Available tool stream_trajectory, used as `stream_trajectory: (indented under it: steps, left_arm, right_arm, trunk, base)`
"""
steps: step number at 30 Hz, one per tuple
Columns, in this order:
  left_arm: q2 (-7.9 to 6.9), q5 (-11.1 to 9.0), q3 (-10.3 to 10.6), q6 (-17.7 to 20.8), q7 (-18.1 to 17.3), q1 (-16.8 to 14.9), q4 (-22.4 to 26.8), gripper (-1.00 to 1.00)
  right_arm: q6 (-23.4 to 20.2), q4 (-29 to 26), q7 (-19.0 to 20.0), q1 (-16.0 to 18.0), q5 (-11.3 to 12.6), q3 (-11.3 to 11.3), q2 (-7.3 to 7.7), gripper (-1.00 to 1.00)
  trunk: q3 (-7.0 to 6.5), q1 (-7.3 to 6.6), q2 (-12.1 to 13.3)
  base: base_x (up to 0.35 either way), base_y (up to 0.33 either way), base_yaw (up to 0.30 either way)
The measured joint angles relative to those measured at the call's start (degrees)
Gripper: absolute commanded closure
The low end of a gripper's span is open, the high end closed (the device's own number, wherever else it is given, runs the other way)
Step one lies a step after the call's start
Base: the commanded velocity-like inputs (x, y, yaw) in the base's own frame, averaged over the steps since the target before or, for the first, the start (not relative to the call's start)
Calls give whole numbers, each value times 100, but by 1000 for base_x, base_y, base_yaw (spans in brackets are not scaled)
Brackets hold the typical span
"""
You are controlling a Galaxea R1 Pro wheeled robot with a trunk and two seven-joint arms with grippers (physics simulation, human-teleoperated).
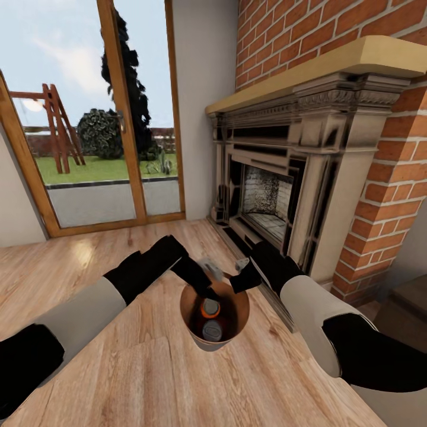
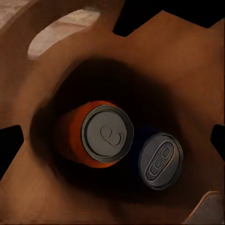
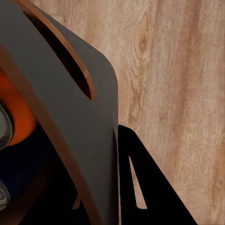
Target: Put the three can of soda from the living room inside the tash can in the kitchen.
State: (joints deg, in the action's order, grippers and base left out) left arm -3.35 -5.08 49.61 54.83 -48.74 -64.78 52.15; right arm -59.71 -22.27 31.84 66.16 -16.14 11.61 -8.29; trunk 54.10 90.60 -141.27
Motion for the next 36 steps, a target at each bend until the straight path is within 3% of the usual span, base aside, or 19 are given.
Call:
stream_trajectory:
  steps: [7, 8, 10, 11, 15, 16, 20, 21, 24, 25, 27, 29, 36]
  left_arm:
    - [-725, -26, -50, 23, -484, -10, 598, -100]
    - [-918, -37, -130, 21, -549, -17, 776, -100]
    - [-1104, -57, -336, 25, -623, -18, 970, -100]
    - [-1241, -59, -658, 22, -686, -14, 1140, -100]
    - [-1485, -42, -1535, 5, -767, 3, 1370, -100]
    - [-1588, -18, -1906, -32, -775, 22, 1411, -100]
    - [-1715, 3, -2404, -298, -651, 369, 1422, -100]
    - [-1744, 7, -2535, -616, -463, 673, 1371, -100]
    - [-1769, -45, -2851, -1174, -156, 1194, 1275, -100]
    - [-1774, -75, -3435, -1699, 7, 1607, 1131, -100]
    - [-1750, -111, -4295, -2515, 92, 2215, 783, -100]
    - [-1741, -125, -4670, -3077, 117, 2577, 564, -100]
    - [-1723, -160, -5035, -3792, 146, 3318, 228, -100]
  right_arm:
    - [-1, 4, 1, 0, 0, 1, 5, 100]
    - [-2, 4, 1, 0, 5, 0, 7, 100]
    - [0, 5, 0, 0, -10, 1, 9, 100]
    - [2, 5, 0, 0, -22, 4, 10, 100]
    - [4, 5, -1, 0, -23, 3, 12, 100]
    - [1, 6, 0, 0, -11, 2, 13, 100]
    - [2, 12, 1, 0, -12, -7, 18, 100]
    - [3, 19, 2, 0, -13, -14, 21, 100]
    - [2, 26, 6, 0, -4, -31, 30, 100]
    - [2, 35, 10, 1, 3, -61, 43, 100]
    - [7, 104, 9, 0, -24, -237, 64, 100]
    - [3, 225, 13, 3, -18, -391, 79, 100]
    - [-1, 480, 25, 8, 6, -539, 191, 100]
  trunk:
    - [0, 0, 0]
    - [0, 0, 0]
    - [0, 0, 0]
    - [-1, -1, 0]
    - [0, 0, 0]
    - [0, 0, 0]
    - [1, 1, 0]
    - [1, 1, 0]
    - [1, 1, 0]
    - [1, 0, 0]
    - [2, 1, 0]
    - [1, 1, 0]
    - [1, 0, 0]
  base:
    - [0, 0, 0]
    - [0, 0, 0]
    - [0, 0, 0]
    - [0, 0, 0]
    - [0, 0, 0]
    - [0, 0, 0]
    - [0, 0, 0]
    - [0, 0, 0]
    - [0, 0, 0]
    - [0, 0, 0]
    - [0, 0, 0]
    - [0, 0, 0]
    - [0, 0, 0]
